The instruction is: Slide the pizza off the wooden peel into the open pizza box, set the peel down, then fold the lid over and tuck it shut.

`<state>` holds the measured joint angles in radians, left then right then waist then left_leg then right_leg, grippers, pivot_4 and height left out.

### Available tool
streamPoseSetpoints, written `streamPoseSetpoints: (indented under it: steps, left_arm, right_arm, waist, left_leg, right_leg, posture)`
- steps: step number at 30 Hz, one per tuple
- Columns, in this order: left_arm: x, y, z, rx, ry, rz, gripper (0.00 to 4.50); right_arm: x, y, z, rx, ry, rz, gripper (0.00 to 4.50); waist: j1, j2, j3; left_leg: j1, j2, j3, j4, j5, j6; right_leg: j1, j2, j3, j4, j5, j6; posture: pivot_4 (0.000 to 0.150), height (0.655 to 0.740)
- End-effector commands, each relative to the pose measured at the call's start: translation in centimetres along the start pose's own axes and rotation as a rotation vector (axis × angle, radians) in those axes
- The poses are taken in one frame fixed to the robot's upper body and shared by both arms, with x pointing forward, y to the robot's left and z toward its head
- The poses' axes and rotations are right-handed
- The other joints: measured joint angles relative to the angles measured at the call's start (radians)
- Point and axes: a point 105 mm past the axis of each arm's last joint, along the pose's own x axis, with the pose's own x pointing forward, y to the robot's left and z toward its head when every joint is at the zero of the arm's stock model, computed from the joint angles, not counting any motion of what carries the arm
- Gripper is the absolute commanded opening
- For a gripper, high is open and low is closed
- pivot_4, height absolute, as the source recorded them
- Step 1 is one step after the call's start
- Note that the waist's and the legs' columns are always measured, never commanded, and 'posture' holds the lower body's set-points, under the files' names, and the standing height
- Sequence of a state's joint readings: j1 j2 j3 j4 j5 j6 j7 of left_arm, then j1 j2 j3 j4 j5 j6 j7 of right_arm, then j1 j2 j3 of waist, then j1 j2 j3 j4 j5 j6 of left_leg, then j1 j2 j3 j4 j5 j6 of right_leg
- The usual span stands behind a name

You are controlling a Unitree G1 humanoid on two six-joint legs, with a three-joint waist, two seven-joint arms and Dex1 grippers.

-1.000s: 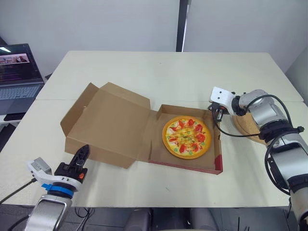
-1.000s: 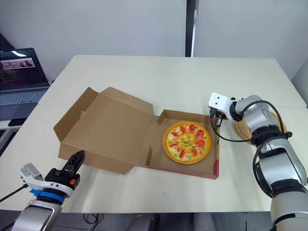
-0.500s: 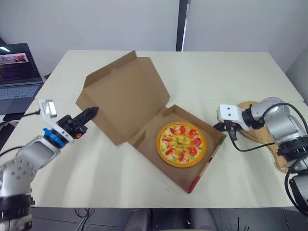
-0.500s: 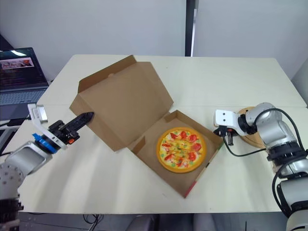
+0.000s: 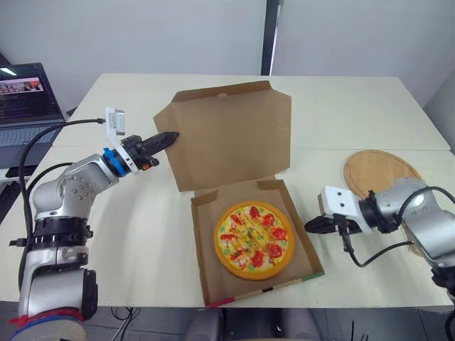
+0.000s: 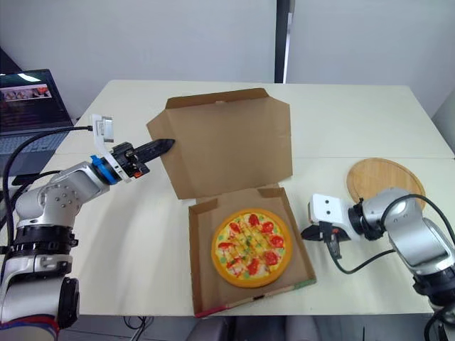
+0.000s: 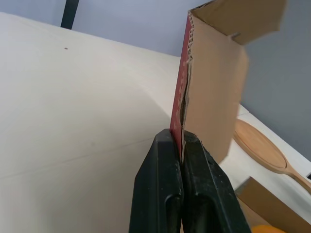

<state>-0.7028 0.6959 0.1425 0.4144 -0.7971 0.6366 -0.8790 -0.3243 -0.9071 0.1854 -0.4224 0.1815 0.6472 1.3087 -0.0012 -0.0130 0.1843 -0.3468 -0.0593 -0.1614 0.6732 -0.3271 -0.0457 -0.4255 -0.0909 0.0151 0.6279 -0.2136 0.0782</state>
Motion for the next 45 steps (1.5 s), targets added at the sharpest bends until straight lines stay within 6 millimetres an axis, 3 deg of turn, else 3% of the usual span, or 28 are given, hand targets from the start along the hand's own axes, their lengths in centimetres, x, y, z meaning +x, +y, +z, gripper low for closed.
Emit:
streamPoseSetpoints:
  steps: [1,9,14,17,22,27,35,38,45]
  left_arm:
    - [1.4,-0.7,-0.4,0.067,0.046,-0.052,0.0]
    - [3.0,-1.4,0.4,0.165,0.044,-0.101,0.0]
    - [3.1,-1.4,0.4,0.213,0.05,-0.102,0.0]
    - [3.1,-1.3,0.8,0.243,0.03,-0.085,0.0]
    - [3.5,-1.4,1.3,0.271,0.006,-0.072,0.0]
    - [3.7,-1.7,1.3,0.282,0.004,-0.078,0.0]
    - [3.7,-1.8,1.0,0.282,0.012,-0.079,0.0]
    - [3.6,-1.8,1.0,0.28,0.011,-0.076,0.0]
    - [3.5,-1.8,1.0,0.287,0.003,-0.057,0.0]
  right_arm:
    - [0.0,0.4,1.8,0.009,-0.073,-0.049,0.01]
    - [0.7,1.0,2.0,0.077,-0.113,-0.104,0.01]
    - [-0.4,-0.4,1.8,0.088,-0.126,-0.208,0.01]
    - [-2.6,-3.5,2.2,0.071,-0.196,-0.403,0.56]
    - [-5.8,-8.1,3.2,0.115,-0.348,-0.693,2.36]
    - [-6.5,-10.3,4.4,0.213,-0.441,-0.779,4.1]
    - [-5.5,-11.2,5.5,0.319,-0.52,-0.715,4.1]
    - [-5.2,-11.6,5.8,0.334,-0.536,-0.703,3.53]
    - [-5.2,-12.1,6.2,0.316,-0.529,-0.698,1.12]
  waist:
    - [0.0,0.0,0.0]
    - [0.002,0.0,0.0]
    - [0.001,0.0,0.0]
    - [0.001,0.0,0.0]
    - [0.001,0.0,0.0]
    - [0.001,0.0,0.0]
    - [-0.001,0.0,0.0]
    - [-0.002,0.0,0.0]
    - [-0.004,0.0,0.0]
  left_leg:
    - [0.0,0.0,0.0,0.0,0.0,0.0]
    - [-0.001,0.0,-0.001,0.003,0.0,0.0]
    - [-0.001,0.0,-0.001,0.003,0.0,0.0]
    - [-0.001,0.0,-0.001,0.003,0.0,0.0]
    - [-0.001,0.0,-0.001,0.003,0.0,0.0]
    - [-0.001,0.0,-0.001,0.003,0.0,0.0]
    - [-0.001,-0.001,-0.001,0.003,0.0,0.0]
    - [-0.001,-0.001,-0.001,0.003,0.0,0.0]
    - [-0.001,-0.001,-0.001,0.003,0.0,0.0]
  right_leg:
    - [0.0,0.0,0.0,0.0,0.0,0.0]
    - [0.001,0.0,-0.001,0.0,0.0,0.001]
    - [0.001,0.0,-0.001,0.0,0.0,0.001]
    - [0.001,0.0,-0.001,0.0,0.001,0.001]
    - [0.001,0.0,0.0,0.001,0.001,0.001]
    - [0.0,0.0,0.0,0.001,0.001,0.001]
    - [0.0,0.0,0.0,0.001,0.002,0.0]
    - [0.0,0.0,0.0,0.001,0.002,0.0]
    - [0.0,0.0,0.0,0.001,0.002,0.0]
  posture:
    - [0.15,0.735]
    - [0.15,0.735]
    - [0.15,0.735]
    - [0.15,0.735]
    - [0.15,0.735]
    - [0.15,0.735]
    - [0.15,0.735]
    - [0.15,0.735]
    - [0.15,0.735]
